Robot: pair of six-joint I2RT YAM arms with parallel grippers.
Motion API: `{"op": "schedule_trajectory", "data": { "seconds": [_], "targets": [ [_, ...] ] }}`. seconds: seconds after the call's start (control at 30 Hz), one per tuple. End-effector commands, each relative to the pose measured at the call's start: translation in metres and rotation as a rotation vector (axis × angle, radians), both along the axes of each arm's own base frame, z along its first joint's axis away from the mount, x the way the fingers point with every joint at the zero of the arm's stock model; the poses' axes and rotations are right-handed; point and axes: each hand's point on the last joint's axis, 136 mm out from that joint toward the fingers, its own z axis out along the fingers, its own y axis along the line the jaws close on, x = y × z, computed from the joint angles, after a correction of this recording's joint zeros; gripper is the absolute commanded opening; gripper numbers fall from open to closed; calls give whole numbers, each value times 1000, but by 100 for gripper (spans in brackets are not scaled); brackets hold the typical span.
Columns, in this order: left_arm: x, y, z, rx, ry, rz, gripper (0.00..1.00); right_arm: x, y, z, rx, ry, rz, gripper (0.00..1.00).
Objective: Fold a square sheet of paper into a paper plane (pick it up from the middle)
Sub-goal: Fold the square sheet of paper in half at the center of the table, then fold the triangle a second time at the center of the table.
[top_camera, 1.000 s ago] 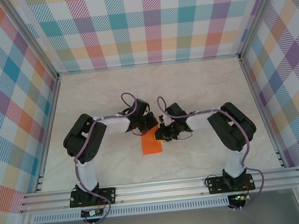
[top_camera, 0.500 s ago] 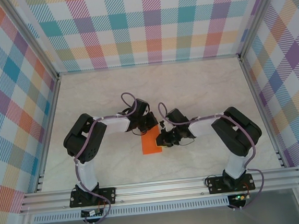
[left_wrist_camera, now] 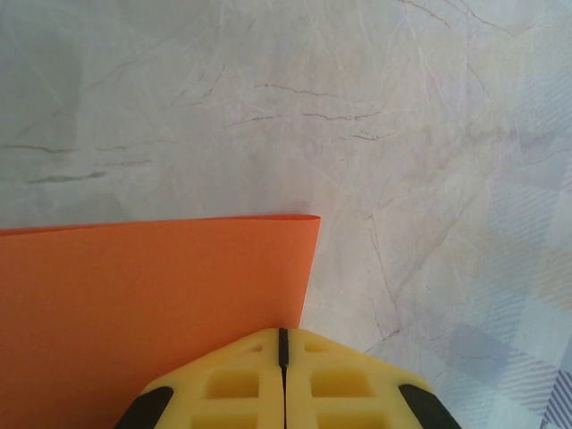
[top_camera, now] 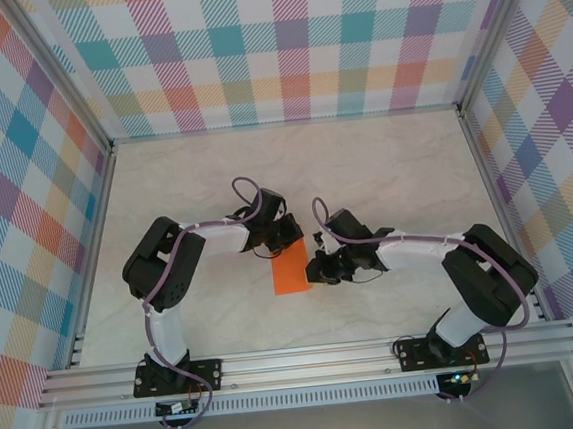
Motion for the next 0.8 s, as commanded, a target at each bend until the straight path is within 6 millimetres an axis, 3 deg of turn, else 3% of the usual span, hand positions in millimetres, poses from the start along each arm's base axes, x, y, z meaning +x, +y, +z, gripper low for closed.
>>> {"op": "schedule_trajectory", "data": {
  "seconds": [0.0, 0.23, 0.43, 0.53, 0.67, 0.77],
  "targets": [
    [1, 12, -10, 27, 32, 28, 7, 17, -5, 1, -67, -32, -57, 15],
    [4, 8, 22, -23, -23, 21, 8, 21, 8, -20, -73, 37, -39, 15],
    [10, 16, 55, -54, -87, 38, 20, 14, 7, -38, -92, 108, -34, 14],
    [11, 34, 65, -15, -114, 74, 27, 21, 11, -24, -55, 61, -47, 14],
    [2, 67, 67, 78, -123, 137, 35, 48, 17, 13, -33, -82, -62, 16],
    [-10, 88, 65, 121, -113, 175, 41, 71, 20, 20, -57, -119, -78, 16]
  ]
}}
